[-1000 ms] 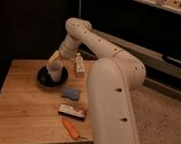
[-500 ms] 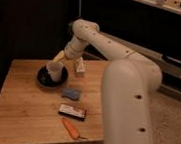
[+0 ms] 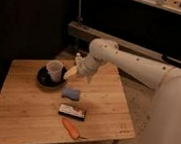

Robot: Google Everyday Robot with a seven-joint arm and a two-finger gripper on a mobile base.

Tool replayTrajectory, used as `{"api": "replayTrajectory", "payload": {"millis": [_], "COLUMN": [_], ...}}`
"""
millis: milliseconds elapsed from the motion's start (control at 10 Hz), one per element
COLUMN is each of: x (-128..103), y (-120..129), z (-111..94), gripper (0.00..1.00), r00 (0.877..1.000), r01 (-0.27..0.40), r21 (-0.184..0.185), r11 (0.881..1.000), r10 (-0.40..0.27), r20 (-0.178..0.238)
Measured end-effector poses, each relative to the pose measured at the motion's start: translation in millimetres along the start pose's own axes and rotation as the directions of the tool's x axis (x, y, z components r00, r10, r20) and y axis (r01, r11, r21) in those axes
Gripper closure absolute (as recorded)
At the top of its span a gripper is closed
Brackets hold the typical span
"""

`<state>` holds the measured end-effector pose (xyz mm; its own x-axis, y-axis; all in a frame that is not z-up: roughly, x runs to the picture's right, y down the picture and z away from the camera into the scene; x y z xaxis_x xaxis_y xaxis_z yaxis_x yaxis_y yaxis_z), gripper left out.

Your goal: Push the eraser across the table

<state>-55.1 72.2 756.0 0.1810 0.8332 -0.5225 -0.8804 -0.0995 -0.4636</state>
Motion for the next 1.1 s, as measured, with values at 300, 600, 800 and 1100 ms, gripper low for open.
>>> {"api": "replayTrajectory", "payload": {"millis": [300,600,800,1100], "x": [57,95,106,118], "y": [-12,-33,-65,-84], "z": [31,56,45,28], "gripper": [0.44,0.75,0.98,1.00], "r00": [0.998,0.988,0.969,0.947], "r01": [-0.056,-0.153,-0.238,-0.298], "r21": [0.001,-0.034,-0.075,-0.077], "r11": [0.998,0.988,0.968,0.951], "r10": [0.056,0.153,0.242,0.305], "r20": [-0.012,-0.005,0.051,0.098]}}
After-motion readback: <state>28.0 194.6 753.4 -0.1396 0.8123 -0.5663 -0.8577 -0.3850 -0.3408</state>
